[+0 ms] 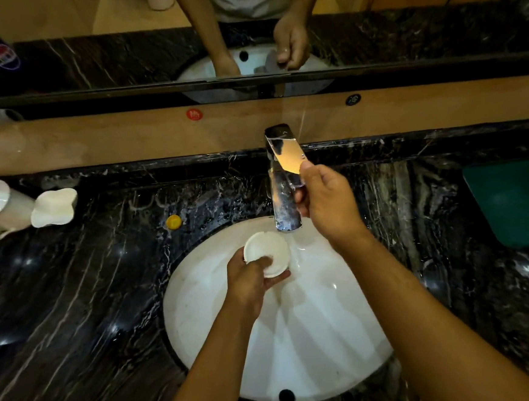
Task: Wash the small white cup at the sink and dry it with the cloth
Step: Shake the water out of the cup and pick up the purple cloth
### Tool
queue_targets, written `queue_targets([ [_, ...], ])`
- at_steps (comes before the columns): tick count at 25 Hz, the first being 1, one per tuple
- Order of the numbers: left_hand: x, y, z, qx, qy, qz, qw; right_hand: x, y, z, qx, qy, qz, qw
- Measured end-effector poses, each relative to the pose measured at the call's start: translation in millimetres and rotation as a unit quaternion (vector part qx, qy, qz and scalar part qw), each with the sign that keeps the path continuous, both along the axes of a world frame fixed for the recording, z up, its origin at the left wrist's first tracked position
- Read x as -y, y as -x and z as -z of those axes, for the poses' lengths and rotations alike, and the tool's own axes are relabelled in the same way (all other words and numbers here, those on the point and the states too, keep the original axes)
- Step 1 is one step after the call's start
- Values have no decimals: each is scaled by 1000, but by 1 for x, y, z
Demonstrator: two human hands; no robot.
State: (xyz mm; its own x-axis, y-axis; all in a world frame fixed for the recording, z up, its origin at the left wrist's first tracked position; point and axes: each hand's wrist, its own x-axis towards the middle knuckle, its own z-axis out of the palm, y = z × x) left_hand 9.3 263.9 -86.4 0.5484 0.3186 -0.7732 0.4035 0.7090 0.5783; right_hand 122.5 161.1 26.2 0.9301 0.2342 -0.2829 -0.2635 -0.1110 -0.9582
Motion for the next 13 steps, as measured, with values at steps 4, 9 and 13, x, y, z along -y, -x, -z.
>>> queue_targets([
  [4, -1, 4, -3, 10, 10, -5, 1000, 17, -22, -4, -6, 41, 34, 999],
  [9, 1, 11, -30, 2, -31, 14, 999, 26, -9, 3, -42, 19, 78, 996],
  [13, -1, 20, -47, -15, -70, 36, 997, 44, 42, 36, -155, 30, 126, 979],
])
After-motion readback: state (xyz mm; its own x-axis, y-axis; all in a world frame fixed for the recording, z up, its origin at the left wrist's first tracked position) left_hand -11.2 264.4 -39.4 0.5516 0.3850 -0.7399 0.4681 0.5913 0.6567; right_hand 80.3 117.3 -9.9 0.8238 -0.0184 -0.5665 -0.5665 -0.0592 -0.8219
